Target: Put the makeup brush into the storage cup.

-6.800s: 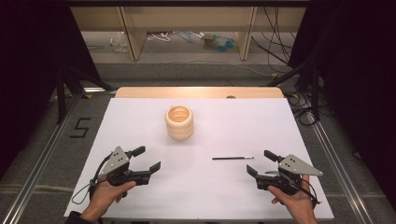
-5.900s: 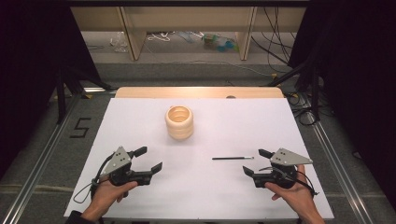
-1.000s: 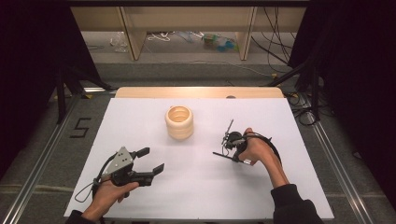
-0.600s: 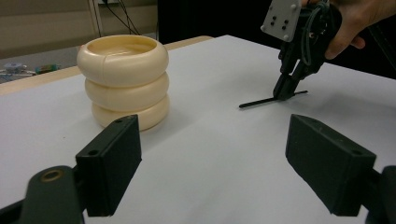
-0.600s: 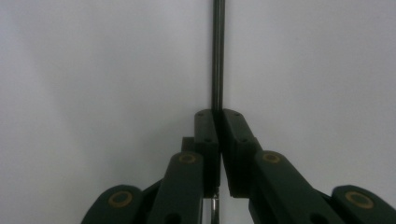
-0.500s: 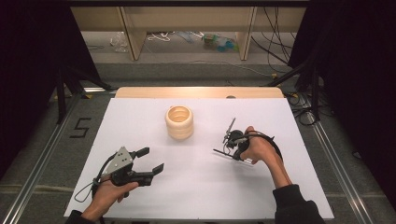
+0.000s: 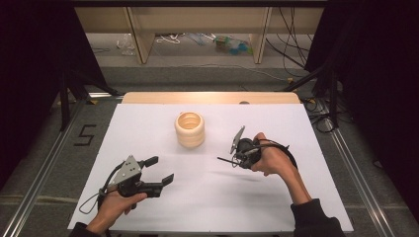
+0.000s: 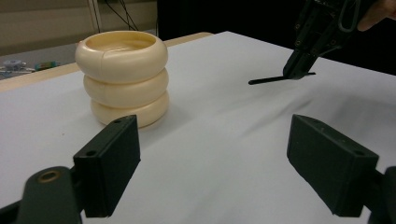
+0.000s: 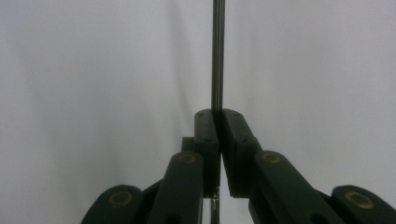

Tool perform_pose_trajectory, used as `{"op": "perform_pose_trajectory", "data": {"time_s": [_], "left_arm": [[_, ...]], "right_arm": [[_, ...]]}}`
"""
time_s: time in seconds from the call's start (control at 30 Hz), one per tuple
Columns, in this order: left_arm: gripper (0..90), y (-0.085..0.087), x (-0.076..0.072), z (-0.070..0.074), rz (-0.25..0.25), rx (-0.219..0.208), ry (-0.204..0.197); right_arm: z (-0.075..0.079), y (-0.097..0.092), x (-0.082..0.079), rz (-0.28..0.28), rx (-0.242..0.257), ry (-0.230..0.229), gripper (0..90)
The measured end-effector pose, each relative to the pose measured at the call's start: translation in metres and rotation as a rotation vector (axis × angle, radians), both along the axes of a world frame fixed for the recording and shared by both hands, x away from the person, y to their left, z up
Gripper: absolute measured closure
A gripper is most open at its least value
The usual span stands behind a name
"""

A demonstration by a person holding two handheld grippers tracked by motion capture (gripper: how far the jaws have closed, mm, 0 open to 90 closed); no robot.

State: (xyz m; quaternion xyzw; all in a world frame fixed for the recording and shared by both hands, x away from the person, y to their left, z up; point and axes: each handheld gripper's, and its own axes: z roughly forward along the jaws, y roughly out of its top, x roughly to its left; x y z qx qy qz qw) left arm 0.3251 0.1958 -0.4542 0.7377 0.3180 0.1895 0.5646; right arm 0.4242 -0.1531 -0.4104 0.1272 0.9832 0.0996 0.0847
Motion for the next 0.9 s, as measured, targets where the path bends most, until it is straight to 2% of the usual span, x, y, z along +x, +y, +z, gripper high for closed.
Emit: {"op": "perform_pose_trajectory", "data": {"time_s": [0.1, 0.17, 0.2, 0.37, 0.4, 0.43, 0.5, 0.53, 0.63, 0.73, 0.77, 0.83, 0.9], "left_arm": [[16.3, 0.0, 0.001, 0.0, -0.007, 0.008, -0.004], [16.3, 0.0, 0.001, 0.0, -0.01, 0.009, -0.003], [16.3, -0.001, 0.0, 0.0, -0.005, 0.0, 0.01], [16.6, -0.004, -0.001, -0.001, -0.022, 0.005, 0.016], [16.6, -0.004, -0.001, -0.001, -0.029, 0.013, 0.011], [16.6, -0.005, -0.001, -0.001, -0.035, 0.005, 0.013], [16.6, -0.006, -0.001, -0.001, -0.034, 0.009, 0.017], [17.0, -0.007, -0.001, -0.001, -0.041, 0.021, 0.011], [17.2, -0.01, -0.001, -0.001, -0.054, 0.032, 0.008], [17.2, -0.012, -0.003, -0.001, -0.059, 0.032, 0.017], [17.1, -0.012, -0.003, -0.001, -0.068, 0.041, 0.008], [17.2, -0.013, -0.003, -0.001, -0.073, 0.043, 0.008], [17.5, -0.015, -0.005, -0.001, -0.074, 0.037, 0.018]], "right_arm": [[0.003, 0.006, -0.005, 0.037, 0.004, -0.016, 85.4], [0.006, 0.011, -0.011, 0.032, 0.002, -0.018, 85.4], [0.008, 0.013, -0.013, 0.045, 0.009, -0.024, 85.4], [0.011, 0.025, -0.021, 0.116, 0.032, -0.037, 85.4], [0.011, 0.028, -0.024, 0.103, 0.027, -0.041, 85.4], [0.011, 0.03, -0.025, 0.12, 0.029, -0.04, 85.4], [0.012, 0.035, -0.028, 0.116, 0.033, -0.034, 85.4], [0.012, 0.036, -0.028, 0.147, 0.032, -0.049, 85.4], [0.014, 0.044, -0.035, 0.151, 0.032, -0.049, 85.4], [0.015, 0.051, -0.039, 0.188, 0.031, -0.057, 85.4], [0.015, 0.053, -0.041, 0.19, 0.029, -0.044, 85.4], [0.014, 0.056, -0.042, 0.211, 0.038, -0.05, 85.4], [0.012, 0.06, -0.045, 0.217, 0.023, -0.034, 85.4]]}}
